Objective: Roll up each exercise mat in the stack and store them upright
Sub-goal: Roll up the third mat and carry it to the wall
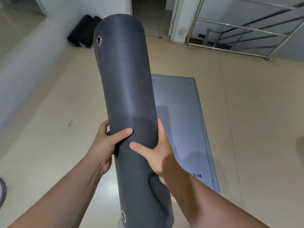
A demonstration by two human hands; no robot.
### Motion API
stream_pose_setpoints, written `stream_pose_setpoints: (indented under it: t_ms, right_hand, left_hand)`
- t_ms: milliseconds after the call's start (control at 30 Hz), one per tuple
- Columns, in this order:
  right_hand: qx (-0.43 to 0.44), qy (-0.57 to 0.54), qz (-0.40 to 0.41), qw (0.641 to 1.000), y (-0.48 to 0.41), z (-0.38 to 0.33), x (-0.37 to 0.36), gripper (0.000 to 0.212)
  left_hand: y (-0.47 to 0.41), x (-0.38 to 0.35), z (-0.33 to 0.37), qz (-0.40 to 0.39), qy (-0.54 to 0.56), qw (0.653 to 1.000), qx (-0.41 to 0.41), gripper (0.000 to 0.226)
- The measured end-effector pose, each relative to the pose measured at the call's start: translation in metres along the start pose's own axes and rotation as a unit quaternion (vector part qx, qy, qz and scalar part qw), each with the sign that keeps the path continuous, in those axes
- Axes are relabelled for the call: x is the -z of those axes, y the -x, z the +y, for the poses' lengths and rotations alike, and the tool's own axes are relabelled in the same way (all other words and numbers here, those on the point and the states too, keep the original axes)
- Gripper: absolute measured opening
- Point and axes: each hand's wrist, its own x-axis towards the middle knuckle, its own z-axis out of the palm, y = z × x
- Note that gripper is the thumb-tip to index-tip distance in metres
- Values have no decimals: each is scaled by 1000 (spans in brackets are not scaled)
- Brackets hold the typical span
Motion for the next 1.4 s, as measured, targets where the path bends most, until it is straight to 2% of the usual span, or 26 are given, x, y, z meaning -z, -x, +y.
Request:
stream_pose_setpoints:
  t_ms: [100,267,367,500,567,767,967,1067,1200,1400]
  right_hand:
    - [6,-65,-37,997,13,-57,-38,86]
    - [14,-146,-70,987,-13,-128,-70,59]
    - [5,-164,-100,981,-56,-160,-78,69]
    - [24,-106,-165,980,-140,-199,-97,49]
    - [20,-115,-183,976,-192,-215,-116,48]
    - [13,-126,-244,962,-352,-280,-196,51]
    - [3,-122,-294,948,-466,-341,-293,61]
    - [0,-117,-288,951,-518,-363,-341,62]
    - [2,-92,-268,959,-593,-392,-401,49]
    - [-11,-108,-154,982,-691,-448,-481,48]
  left_hand:
    - [25,36,56,12,-3,1000,-25,82]
    - [19,68,128,11,-3,998,-67,85]
    - [-12,78,167,1,-12,996,-92,86]
    - [-80,95,224,2,-28,993,-112,92]
    - [-121,108,256,6,-38,992,-119,94]
    - [-243,160,363,48,-54,987,-142,111]
    - [-326,239,449,103,-46,982,-153,111]
    - [-378,281,480,105,-32,983,-149,111]
    - [-470,338,524,80,-17,987,-137,109]
    - [-606,407,613,14,-15,995,-99,108]
